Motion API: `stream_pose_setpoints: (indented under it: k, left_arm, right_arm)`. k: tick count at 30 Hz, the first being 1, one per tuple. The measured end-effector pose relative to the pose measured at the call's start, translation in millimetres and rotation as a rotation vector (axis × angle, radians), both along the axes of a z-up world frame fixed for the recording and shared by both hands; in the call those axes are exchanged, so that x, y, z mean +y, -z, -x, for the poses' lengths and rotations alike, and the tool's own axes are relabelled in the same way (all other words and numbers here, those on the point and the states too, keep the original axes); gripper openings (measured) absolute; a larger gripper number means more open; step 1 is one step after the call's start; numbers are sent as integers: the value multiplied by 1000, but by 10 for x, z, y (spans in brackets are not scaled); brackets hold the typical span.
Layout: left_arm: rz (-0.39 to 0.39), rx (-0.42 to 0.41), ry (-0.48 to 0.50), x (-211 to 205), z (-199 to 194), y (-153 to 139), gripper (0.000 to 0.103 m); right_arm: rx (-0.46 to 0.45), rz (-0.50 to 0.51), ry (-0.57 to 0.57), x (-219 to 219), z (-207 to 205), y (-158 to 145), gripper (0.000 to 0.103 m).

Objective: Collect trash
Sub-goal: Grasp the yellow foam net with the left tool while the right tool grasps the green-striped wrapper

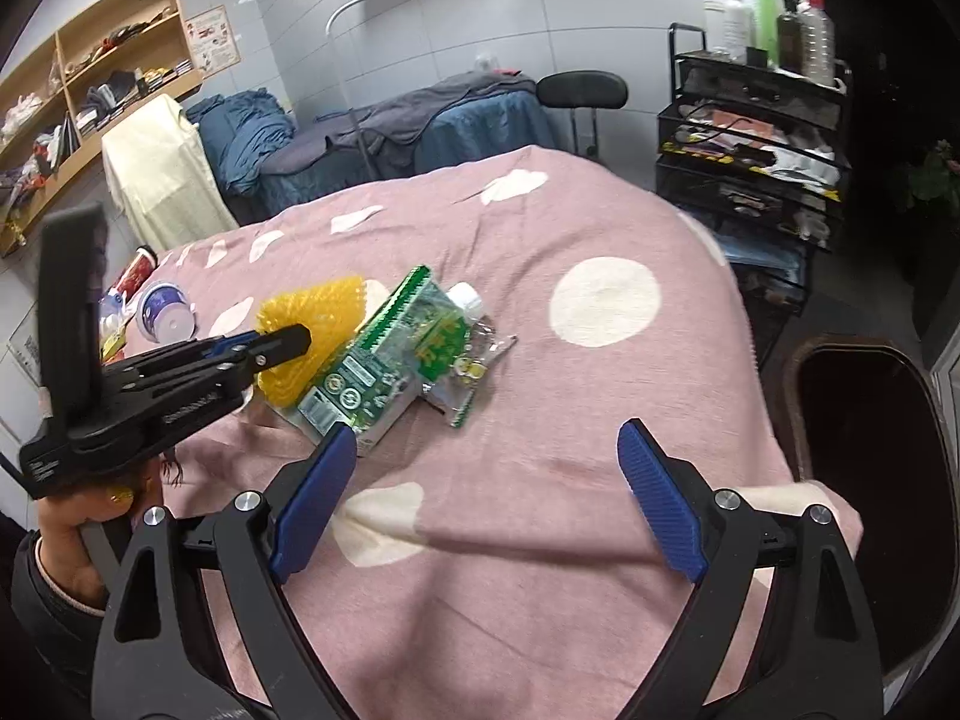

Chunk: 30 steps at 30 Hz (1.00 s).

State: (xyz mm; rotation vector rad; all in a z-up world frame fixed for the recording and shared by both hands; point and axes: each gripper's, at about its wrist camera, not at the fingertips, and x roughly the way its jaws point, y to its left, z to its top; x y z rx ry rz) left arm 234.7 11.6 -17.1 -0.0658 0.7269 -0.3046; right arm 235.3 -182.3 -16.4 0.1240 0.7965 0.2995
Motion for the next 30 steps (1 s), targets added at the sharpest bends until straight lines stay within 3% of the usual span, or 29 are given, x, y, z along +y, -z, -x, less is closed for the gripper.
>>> stream_pose_setpoints:
  k: [6,12,16,19,23,24,30]
  left_arm:
    - [98,-60,-54,229,257,-210,17]
    - [109,-102,-85,300,467,-285,17]
    - [118,-100,-90,332,544,-253,17]
    - [118,-96,-89,341,569,-224,17]
    - [121,-91,-83,341,597,-200,17]
    - [123,-89,-80,336,605,-194,17]
    - [135,-94,-59,288,675,-193,17]
  right_arm:
    - [17,-1,-39,283,-259,-19,88]
    - [36,8,-46,590,-512,-3,88]
    - [76,30,7,701,-737,63,85]
    - [121,27,29,717,-875,167,68]
    - [132,9,39,634,-856,220,26]
    - [129,9,37,613,-842,215,20]
    - [82,-20,47,403,-688,97,12]
